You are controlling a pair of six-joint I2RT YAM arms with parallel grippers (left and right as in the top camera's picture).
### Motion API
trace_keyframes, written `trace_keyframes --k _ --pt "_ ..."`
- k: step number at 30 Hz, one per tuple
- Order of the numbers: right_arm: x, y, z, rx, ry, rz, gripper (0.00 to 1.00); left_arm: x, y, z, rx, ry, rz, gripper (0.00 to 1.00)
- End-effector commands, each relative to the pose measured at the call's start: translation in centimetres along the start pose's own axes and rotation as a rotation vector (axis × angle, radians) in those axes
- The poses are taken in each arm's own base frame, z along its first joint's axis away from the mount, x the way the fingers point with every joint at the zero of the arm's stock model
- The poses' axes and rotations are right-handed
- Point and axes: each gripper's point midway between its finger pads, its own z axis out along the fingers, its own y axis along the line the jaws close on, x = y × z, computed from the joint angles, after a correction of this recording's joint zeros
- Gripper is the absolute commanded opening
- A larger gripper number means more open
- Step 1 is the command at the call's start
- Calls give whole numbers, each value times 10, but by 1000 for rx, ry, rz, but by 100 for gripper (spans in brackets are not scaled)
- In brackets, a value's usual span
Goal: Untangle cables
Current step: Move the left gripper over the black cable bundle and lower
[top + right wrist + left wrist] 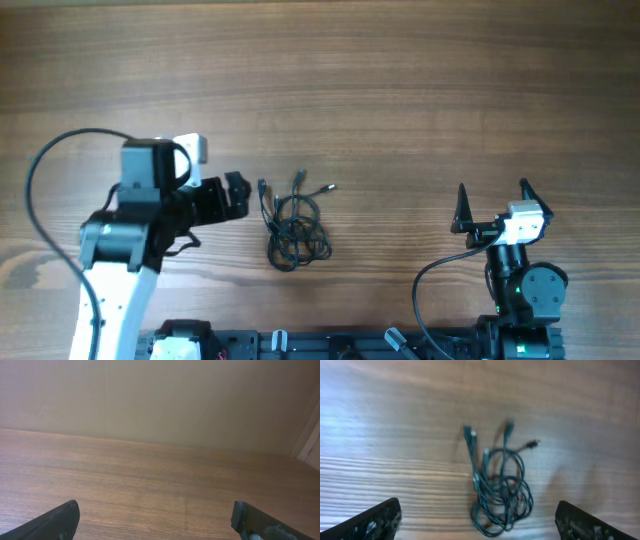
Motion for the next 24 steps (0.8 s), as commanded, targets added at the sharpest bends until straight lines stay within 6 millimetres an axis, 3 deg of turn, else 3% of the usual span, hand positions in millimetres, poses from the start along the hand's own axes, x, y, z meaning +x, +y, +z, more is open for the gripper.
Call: trace_keyframes --k 1,7,18,24 --pt "-2 -1 0 6 -9 13 100 2 -15 6 31 41 3 100" --pt "-2 -1 0 6 -9 14 100 3 -24 14 86 76 0 100" --pt "-2 -1 0 6 -9 14 100 56 -64 25 74 240 235 100" --pt "-2 -1 0 6 -9 14 100 76 -42 59 -137 332 117 100"
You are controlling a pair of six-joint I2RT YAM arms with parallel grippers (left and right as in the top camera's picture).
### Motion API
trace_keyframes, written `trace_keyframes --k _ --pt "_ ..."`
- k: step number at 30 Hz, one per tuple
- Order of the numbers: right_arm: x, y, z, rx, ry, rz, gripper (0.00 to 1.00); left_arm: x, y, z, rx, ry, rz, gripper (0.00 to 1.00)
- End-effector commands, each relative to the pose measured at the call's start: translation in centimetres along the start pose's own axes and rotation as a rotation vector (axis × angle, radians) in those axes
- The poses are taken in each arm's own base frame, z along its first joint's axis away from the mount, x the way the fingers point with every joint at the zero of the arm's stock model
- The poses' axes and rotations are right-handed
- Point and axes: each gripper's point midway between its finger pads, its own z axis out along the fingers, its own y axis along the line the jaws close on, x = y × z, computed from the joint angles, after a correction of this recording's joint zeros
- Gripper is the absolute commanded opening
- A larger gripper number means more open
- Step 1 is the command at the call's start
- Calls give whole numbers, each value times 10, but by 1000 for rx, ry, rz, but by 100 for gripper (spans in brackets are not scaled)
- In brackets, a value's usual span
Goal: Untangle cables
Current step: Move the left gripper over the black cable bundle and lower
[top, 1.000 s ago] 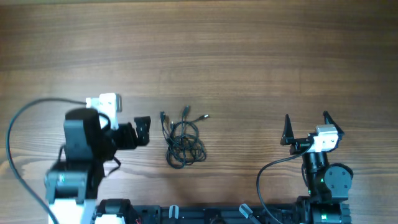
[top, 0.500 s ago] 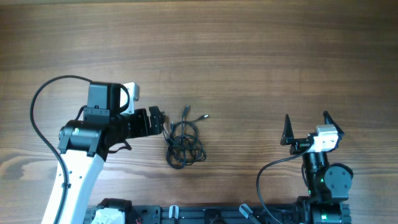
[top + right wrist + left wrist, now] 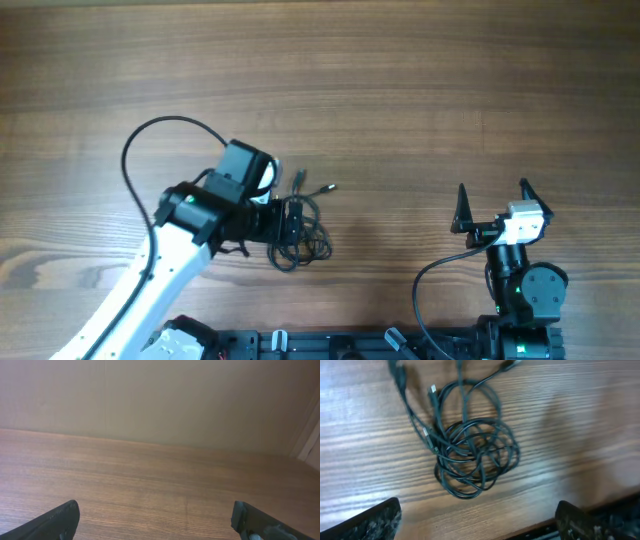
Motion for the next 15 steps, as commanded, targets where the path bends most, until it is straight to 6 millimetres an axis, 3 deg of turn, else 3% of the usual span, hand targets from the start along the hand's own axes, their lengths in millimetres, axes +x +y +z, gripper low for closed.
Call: trace_keyframes --k 1,6,15 --pt "-2 -1 0 6 -9 14 100 8 19 24 -150 59 -122 100" --pt "-2 -1 0 6 -9 14 100 30 24 56 -250 147 -203 100" --pt "-2 -1 0 6 -9 14 100 44 -4 86 -218 129 -147 100"
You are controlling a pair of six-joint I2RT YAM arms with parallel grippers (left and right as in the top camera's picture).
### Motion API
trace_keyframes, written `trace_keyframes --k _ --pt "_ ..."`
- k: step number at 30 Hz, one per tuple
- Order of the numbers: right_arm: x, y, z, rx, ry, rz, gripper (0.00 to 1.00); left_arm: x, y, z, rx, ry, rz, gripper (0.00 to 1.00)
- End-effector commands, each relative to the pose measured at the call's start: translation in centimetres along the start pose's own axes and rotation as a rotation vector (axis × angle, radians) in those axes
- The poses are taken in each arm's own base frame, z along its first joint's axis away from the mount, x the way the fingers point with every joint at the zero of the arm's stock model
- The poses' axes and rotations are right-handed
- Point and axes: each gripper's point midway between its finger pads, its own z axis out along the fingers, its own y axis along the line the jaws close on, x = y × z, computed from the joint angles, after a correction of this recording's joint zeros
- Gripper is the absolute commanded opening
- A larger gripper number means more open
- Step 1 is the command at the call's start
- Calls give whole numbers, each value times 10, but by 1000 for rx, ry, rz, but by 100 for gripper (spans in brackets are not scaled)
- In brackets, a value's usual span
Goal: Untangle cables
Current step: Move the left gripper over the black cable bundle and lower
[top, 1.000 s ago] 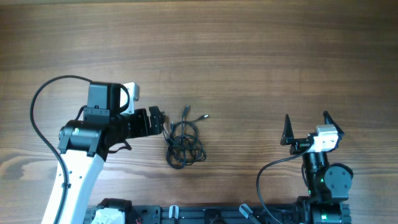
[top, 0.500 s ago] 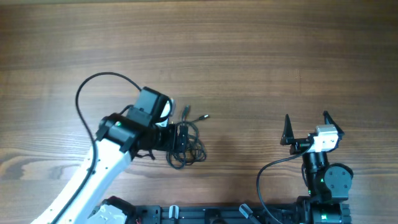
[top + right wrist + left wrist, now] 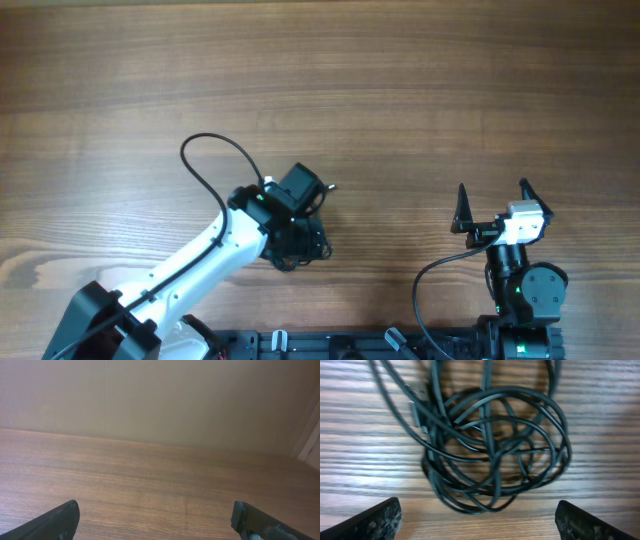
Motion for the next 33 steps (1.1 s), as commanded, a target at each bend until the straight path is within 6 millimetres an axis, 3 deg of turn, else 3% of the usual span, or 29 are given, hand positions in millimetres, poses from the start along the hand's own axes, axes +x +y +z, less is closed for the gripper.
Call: trace_keyframes --k 1,14,22,25,28,33 --pt "-2 -1 0 6 -9 13 100 6 -7 11 -3 -17 -23 100" --pt "-2 -1 0 6 -9 14 100 15 -5 40 30 -41 -163 100" --pt "-2 -1 0 6 -9 14 100 13 -1 42 13 -60 -164 100" --pt "-2 -1 0 6 -9 13 100 6 6 41 -25 -105 -165 100" --pt "-2 -1 0 6 -9 13 100 -15 15 37 -82 -224 -167 100" --pt "-2 -1 0 6 -9 14 100 -46 -1 30 -49 -358 -3 100"
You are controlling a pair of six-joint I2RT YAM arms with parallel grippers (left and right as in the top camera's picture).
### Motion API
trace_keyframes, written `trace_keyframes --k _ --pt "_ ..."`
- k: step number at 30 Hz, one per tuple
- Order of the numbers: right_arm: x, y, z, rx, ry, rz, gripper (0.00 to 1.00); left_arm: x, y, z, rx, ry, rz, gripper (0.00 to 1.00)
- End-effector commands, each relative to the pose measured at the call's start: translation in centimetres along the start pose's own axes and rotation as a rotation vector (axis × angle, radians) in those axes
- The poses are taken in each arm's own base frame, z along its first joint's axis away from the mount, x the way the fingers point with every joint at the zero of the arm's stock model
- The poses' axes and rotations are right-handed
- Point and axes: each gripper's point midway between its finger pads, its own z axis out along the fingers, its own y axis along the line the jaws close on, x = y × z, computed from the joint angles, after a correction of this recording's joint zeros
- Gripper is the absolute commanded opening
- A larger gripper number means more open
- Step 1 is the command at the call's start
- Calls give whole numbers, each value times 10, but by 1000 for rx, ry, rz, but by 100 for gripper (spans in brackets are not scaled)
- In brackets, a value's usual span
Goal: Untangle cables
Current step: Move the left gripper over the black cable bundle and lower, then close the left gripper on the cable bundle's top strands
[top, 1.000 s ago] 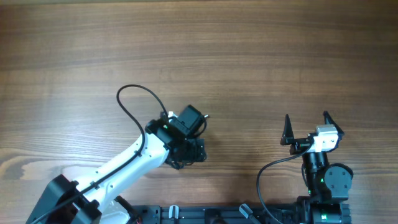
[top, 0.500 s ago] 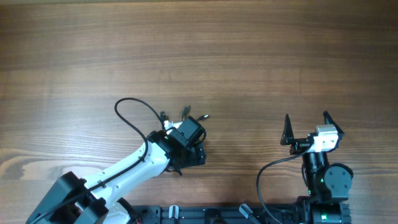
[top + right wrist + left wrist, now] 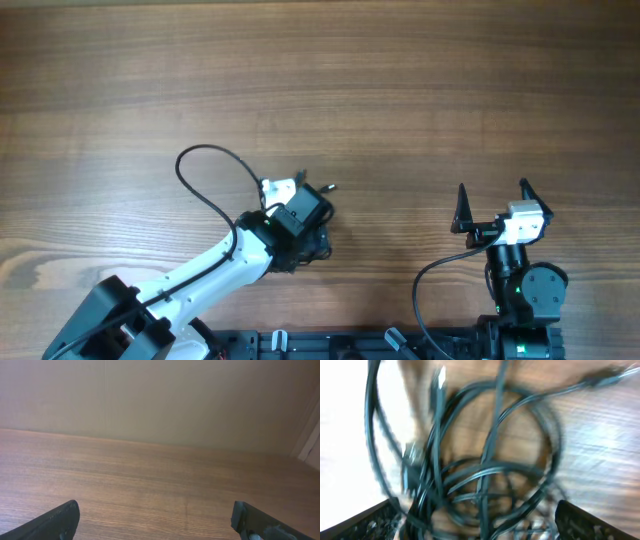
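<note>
A knot of thin dark cables (image 3: 485, 475) fills the left wrist view, its loops crossing one another and a plug end reaching to the upper right. Overhead, most of the bundle is hidden under my left gripper (image 3: 300, 225); only a plug tip (image 3: 327, 187) and some loops at the lower right show. My left gripper (image 3: 479, 522) hangs open right over the tangle, one finger on each side. My right gripper (image 3: 492, 205) stands open at the right, far from the cables, and my right gripper (image 3: 155, 520) has only bare wood between its fingers.
The wooden table (image 3: 400, 90) stretches all round the bundle. The left arm's own black lead (image 3: 205, 170) loops over the table to the left of the cables. A beige wall (image 3: 160, 395) rises behind the table in the right wrist view.
My left gripper has shifted a little right and lower over the bundle; the cables now sit closer and blurred in its view. The right arm has not moved.
My left gripper stood open to the left of the tangle. It then reached the bundle's left edge, then hung over it, and now it sits open right on top of the cables. The bundle stays in place and the right gripper has stayed open and still.
</note>
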Motion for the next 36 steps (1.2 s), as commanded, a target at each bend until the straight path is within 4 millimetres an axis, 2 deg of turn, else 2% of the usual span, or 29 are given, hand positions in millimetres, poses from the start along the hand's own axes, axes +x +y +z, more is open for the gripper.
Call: trace_keyframes --k 1,8,12,16,21,25,30,33,36 --pt "-2 -1 0 6 -9 14 100 -22 -8 2 7 -113 166 100" --pt "-2 -1 0 6 -9 13 100 -27 -15 5 21 -134 248 100" --pt "-2 -1 0 6 -9 14 100 -35 -30 17 49 -173 360 100" --pt "-2 -1 0 6 -9 14 100 -40 -42 33 71 -198 352 100" --pt "-2 -1 0 6 -9 14 100 -39 -79 41 226 -216 537 100" --pt "-2 -1 0 6 -9 14 100 -62 -104 27 283 -368 663 100" --pt "-2 -1 0 6 -9 14 100 -86 -125 9 302 -539 823 100" --pt "-2 -1 0 6 -9 13 100 -102 -119 0 244 -601 766 100" --pt "-2 -1 0 6 -9 13 100 -122 -100 -28 175 -659 580 100"
